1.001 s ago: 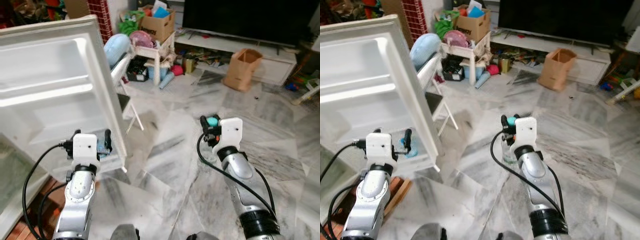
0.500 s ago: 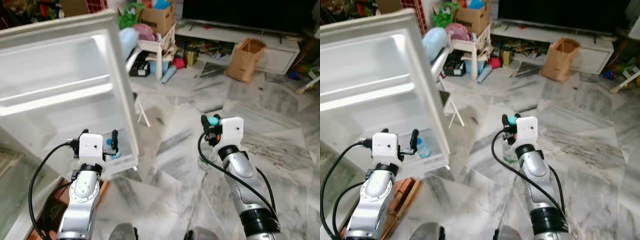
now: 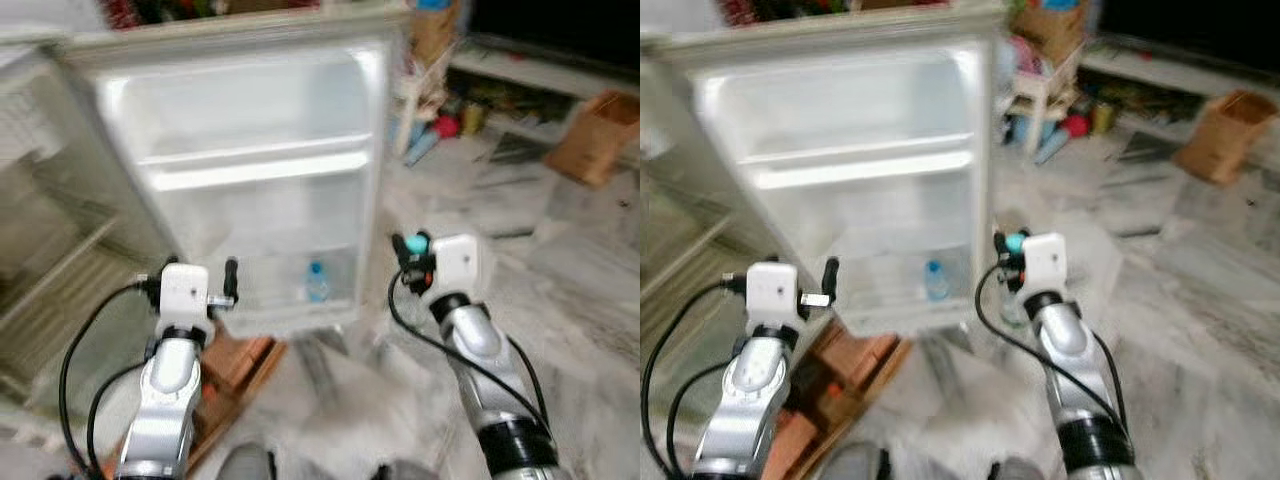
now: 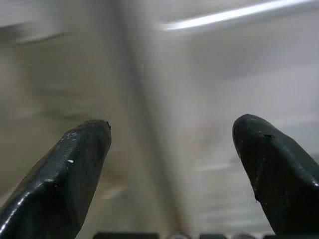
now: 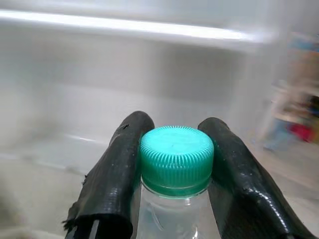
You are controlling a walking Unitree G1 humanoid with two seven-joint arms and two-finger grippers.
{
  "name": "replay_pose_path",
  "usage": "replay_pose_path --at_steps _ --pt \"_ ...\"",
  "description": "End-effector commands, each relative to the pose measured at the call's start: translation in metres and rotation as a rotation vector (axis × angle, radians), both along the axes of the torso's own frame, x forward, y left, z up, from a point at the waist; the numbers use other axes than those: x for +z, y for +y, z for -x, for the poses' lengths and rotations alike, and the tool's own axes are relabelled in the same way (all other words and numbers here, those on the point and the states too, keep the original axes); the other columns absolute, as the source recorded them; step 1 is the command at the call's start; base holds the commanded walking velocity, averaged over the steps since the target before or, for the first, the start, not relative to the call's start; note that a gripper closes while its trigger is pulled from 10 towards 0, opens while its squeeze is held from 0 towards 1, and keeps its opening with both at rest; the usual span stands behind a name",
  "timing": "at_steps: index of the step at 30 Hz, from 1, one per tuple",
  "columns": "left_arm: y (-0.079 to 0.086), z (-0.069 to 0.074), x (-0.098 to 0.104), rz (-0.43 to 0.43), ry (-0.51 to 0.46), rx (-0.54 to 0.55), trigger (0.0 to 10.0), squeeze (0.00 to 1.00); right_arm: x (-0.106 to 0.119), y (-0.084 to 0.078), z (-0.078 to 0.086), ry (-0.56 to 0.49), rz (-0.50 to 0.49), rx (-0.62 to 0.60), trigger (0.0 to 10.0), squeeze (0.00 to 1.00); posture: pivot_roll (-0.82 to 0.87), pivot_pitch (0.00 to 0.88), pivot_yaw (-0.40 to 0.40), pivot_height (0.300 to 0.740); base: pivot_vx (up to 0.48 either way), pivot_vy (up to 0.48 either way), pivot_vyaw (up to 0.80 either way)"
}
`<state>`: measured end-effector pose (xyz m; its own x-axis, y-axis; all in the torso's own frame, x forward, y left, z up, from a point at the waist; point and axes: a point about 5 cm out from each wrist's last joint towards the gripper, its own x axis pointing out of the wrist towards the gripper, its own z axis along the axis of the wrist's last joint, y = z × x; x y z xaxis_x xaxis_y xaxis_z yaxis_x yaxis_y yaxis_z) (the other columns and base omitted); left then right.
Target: Restocking fridge
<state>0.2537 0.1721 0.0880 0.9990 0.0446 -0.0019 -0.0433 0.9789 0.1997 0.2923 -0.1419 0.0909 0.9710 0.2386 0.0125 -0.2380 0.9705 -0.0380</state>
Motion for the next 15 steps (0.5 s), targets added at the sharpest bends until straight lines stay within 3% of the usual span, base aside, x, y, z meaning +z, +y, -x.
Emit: replay_pose_path --at_steps 1,6,15 --pt "0.0019 0.0013 -0.0041 -0.003 0.015 0.016 10.0 0.0 0.005 0.0051 -0.0012 -0.026 -0.006 0.023 10.0 0.0 0.11 0.051 -0.012 0.74 0.0 0.0 0.8" --pt "0.0002 0.0024 -0.0044 0.014 0.008 0.018 10.0 0.0 0.0075 0.006 -0.0039 -0.032 -0.005 0.022 10.0 0.0 0.1 0.058 -0.012 0.74 0.0 0.0 0.73" --pt "0.0023 0.0025 -0.0061 0.031 0.018 -0.012 10.0 0.0 0.0113 0.0066 -0.0092 -0.042 -0.014 0.006 10.0 0.0 0.1 0.066 -0.008 0.74 0.0 0.0 0.0"
